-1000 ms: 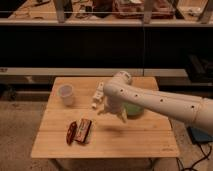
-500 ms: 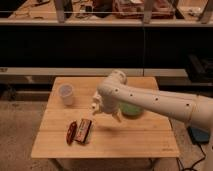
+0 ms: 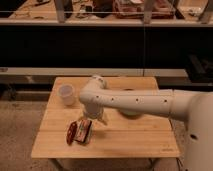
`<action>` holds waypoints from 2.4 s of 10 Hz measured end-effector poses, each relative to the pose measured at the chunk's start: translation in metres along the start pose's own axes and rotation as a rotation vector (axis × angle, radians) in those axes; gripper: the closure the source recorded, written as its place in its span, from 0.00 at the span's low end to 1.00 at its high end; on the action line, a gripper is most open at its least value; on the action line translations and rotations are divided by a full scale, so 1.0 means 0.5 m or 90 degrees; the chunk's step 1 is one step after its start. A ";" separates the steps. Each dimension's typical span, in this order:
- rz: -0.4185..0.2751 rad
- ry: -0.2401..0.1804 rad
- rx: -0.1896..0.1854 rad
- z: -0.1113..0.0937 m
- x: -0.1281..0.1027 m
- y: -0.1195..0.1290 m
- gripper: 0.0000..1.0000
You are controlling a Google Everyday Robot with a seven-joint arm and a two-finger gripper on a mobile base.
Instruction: Place the eraser in the ceramic cup
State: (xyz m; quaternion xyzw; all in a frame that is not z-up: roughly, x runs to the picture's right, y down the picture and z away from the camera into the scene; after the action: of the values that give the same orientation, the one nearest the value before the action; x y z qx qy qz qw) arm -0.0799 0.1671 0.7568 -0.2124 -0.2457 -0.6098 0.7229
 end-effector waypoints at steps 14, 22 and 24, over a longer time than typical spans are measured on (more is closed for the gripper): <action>-0.025 -0.029 0.016 0.136 -0.028 -0.086 0.61; 0.002 0.006 0.022 0.086 0.001 -0.066 0.61; 0.013 0.008 0.048 0.062 0.027 -0.069 0.61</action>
State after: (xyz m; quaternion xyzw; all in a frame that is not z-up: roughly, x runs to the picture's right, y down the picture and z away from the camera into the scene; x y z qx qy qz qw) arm -0.1152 0.1698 0.7897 -0.1835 -0.2620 -0.5942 0.7380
